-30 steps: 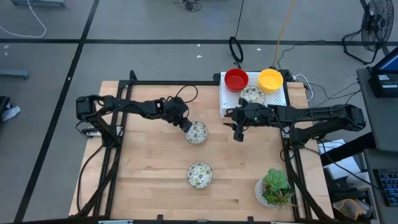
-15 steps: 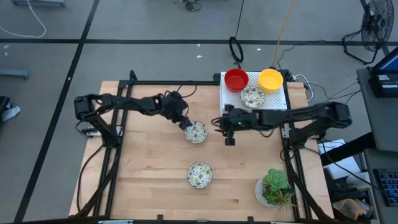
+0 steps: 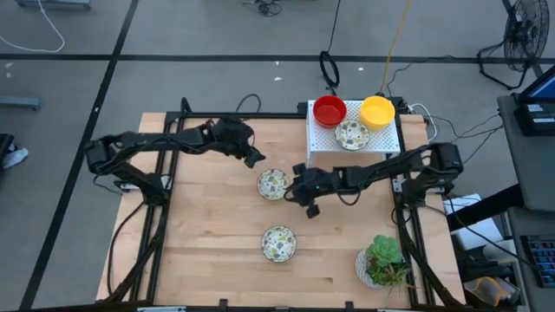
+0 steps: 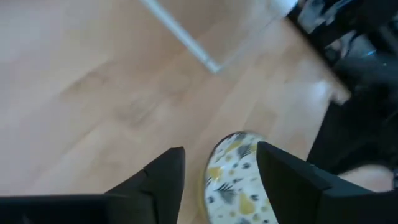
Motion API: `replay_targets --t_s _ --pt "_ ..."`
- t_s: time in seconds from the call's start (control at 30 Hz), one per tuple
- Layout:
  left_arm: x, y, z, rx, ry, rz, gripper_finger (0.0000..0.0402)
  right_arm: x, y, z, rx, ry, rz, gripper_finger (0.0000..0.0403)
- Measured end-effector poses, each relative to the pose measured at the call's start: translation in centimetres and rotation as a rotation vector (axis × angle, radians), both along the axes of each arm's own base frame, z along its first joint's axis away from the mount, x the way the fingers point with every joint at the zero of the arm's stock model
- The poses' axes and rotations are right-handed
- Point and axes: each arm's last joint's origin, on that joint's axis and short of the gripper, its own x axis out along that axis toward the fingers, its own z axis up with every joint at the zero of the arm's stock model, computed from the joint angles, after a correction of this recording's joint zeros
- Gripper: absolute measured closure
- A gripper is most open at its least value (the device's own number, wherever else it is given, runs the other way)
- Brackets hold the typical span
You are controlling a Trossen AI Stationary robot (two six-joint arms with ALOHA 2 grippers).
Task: Pick & Place Mini bowls
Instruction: Stack the white patterned bowl on top of the white patterned bowl on the shelf
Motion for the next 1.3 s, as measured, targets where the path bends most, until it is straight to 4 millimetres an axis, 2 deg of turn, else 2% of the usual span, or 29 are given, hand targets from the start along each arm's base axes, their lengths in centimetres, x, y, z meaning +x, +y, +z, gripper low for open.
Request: replay_targets --t_s 0.07,0.3,0.37,0.53,0.67,0.83,1.0,1.13,1.3 --pt "-0.6 -0.2 1.4 0.021 -0.045 0.003 0.0208 0.8 0.4 -0.6 -0.009 -0.04 0.019 0.0248" --pt "-3.1 -1.5 6.2 0.096 -0.213 -0.001 0.0229 2.5 0.7 -2.9 -0.014 -0.001 0.027 0.0248" --pt "-4.0 -2.0 7.4 0.115 -0.259 -0.002 0.0234 3.5 0.7 -3.2 -0.004 -0.013 0.009 0.0248" --pt "-6.1 -3.4 10.2 0.142 -0.375 -0.005 0.0243 4.3 0.5 -4.1 -0.028 0.028 -0.065 0.0257" --pt "-7.6 -4.6 11.8 0.147 -0.455 -0.036 0.0243 4.1 0.5 -4.4 -0.001 0.064 -0.087 0.0299" --pt "-9.0 -5.9 13.2 0.178 -0.536 -0.069 0.0238 3.9 0.5 -4.5 0.031 0.085 -0.116 0.0382" --pt "-9.6 -6.7 13.7 0.193 -0.559 -0.101 0.0246 3.3 0.6 -2.1 0.05 0.046 -0.131 0.0392" --pt "-9.4 -7.1 13.6 0.196 -0.557 -0.127 0.0249 1.7 0.8 3.3 0.013 -0.068 -0.158 0.0397" --pt "-9.2 -7.3 13.5 0.196 -0.551 -0.144 0.0243 -2.7 0.4 9.1 -0.02 -0.122 -0.289 0.0396"
